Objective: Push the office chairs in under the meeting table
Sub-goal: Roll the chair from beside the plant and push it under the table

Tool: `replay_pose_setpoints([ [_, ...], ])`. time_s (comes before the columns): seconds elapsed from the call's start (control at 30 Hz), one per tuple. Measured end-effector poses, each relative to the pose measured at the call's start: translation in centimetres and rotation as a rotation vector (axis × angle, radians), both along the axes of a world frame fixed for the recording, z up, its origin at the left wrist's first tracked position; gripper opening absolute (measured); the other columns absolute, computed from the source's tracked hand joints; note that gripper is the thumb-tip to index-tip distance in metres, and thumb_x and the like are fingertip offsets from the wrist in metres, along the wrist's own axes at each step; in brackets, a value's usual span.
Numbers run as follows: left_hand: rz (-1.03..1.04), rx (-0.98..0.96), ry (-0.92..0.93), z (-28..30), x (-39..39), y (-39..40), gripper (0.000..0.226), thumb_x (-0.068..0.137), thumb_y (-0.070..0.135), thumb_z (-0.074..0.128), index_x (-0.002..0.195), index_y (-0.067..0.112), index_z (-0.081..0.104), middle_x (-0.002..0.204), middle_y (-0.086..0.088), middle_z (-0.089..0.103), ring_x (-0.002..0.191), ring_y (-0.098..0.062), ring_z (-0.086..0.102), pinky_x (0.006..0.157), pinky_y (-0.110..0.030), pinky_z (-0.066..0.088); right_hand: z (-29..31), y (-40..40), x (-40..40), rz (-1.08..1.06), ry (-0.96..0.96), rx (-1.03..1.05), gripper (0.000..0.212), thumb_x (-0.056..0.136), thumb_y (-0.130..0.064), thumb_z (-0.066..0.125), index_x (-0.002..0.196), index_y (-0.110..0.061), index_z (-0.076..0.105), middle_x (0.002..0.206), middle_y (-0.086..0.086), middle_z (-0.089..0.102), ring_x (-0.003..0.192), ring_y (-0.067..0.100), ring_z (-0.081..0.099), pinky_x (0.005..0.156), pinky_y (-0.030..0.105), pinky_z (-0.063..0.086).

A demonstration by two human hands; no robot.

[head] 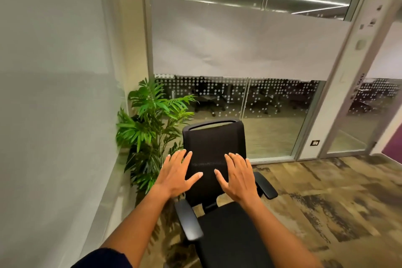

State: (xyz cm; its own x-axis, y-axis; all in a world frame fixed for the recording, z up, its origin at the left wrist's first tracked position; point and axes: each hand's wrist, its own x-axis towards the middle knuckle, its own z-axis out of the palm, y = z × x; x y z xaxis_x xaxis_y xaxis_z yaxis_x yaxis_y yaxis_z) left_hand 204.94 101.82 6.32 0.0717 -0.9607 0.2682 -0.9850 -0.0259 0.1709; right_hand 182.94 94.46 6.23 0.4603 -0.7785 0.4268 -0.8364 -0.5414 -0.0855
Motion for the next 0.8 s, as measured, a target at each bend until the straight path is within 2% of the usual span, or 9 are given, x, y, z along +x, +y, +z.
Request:
replay_pose_setpoints([
  [0.17,-0.018,-0.042,-0.032,2.2,5.9,-6.8,0.109,0.079,0.088,0.002,0.157,0.015,0.024,0.162,-0.012,0.025,0.151,-0.027,0.018,0.122,-0.051,0.018,1.3,-5.2,5.8,-0.003,-0.010,0.016,0.071,0.095,-0.061,0.033,0.138,-0.009,0.053,0.140,0.011,0.056,0.133,0.030,0.048,0.112,0.053,0.035],
  [0.37,-0.073,-0.004,-0.052,1.7,10.7,-14.7,0.104,0.082,0.086,0.008,0.157,0.015,0.023,0.163,-0.011,0.024,0.151,-0.026,0.017,0.123,-0.048,0.015,-0.5,-11.2,10.7,-0.039,-0.005,0.062,0.069,0.095,-0.061,0.035,0.136,-0.009,0.056,0.137,0.010,0.059,0.131,0.029,0.052,0.109,0.054,0.040],
  [0.67,-0.041,0.057,-0.035,1.0,16.7,-27.6,0.117,0.072,0.092,-0.003,0.157,0.016,0.023,0.163,-0.009,0.024,0.152,-0.025,0.015,0.123,-0.047,0.012,-2.6,-23.4,17.7,0.004,-0.029,0.074,0.069,0.094,-0.061,0.037,0.137,-0.011,0.055,0.139,0.009,0.058,0.133,0.028,0.049,0.111,0.052,0.037],
  [0.8,-0.046,0.030,-0.012,2.4,18.7,-35.7,0.107,0.078,0.087,0.008,0.156,0.015,0.028,0.162,-0.010,0.028,0.151,-0.026,0.018,0.123,-0.046,0.014,-2.3,-30.6,20.3,0.003,-0.034,0.092,0.068,0.095,-0.062,0.037,0.137,-0.012,0.053,0.137,0.007,0.057,0.131,0.025,0.049,0.112,0.051,0.037],
])
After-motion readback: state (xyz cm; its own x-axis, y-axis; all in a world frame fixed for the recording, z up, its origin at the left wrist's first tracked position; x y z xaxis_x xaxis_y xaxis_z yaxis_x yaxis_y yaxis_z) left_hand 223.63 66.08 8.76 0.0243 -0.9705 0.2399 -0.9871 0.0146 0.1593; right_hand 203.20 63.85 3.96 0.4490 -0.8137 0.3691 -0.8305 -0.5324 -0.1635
